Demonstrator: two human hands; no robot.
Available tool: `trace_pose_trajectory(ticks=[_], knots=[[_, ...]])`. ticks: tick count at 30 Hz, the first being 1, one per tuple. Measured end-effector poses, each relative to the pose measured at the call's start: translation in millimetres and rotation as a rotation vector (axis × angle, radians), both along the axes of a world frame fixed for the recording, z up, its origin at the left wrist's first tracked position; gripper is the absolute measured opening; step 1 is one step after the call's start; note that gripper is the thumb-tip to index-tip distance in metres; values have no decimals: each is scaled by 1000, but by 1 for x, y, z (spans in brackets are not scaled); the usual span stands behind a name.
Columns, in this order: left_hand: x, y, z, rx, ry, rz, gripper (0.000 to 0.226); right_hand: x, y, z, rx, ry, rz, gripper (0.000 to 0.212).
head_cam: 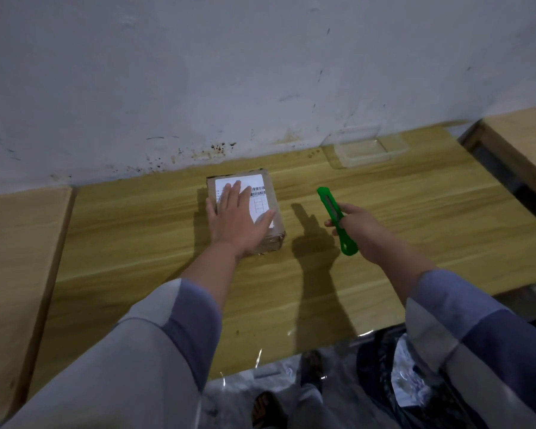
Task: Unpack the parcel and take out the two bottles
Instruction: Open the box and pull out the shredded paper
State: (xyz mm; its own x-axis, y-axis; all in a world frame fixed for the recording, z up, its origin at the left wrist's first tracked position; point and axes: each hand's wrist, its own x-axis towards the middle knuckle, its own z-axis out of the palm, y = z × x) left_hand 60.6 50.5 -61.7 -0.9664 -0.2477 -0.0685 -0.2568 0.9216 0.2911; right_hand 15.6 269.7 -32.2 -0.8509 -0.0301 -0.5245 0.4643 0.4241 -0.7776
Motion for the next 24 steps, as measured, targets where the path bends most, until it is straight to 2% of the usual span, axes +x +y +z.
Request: trace_pose_trajectory(ticks=[2, 6, 13, 18, 21, 23, 24], knots=[[-9, 3, -1, -11, -60, 20, 92, -7, -8, -4, 17, 30, -57, 43], [-9, 6, -7, -105, -53, 20, 110, -27, -21, -20, 238, 157, -71, 43], [-12, 4, -11, -150, -20, 17, 117, -90, -42, -53, 634, 259, 142, 42], [-12, 5, -10, -141, -3, 37, 113, -118, -50, -67, 619, 335, 202, 46], [-12, 6, -9, -130, 7, 44, 112, -121, -52, -64, 723, 356, 233, 50], [-11, 7, -8, -124, 8, 46, 112, -118, -61, -59, 671, 522, 221, 45], [-11, 7, -7, -122, 5, 45, 112, -115, -69, -56, 551, 605, 236, 40]])
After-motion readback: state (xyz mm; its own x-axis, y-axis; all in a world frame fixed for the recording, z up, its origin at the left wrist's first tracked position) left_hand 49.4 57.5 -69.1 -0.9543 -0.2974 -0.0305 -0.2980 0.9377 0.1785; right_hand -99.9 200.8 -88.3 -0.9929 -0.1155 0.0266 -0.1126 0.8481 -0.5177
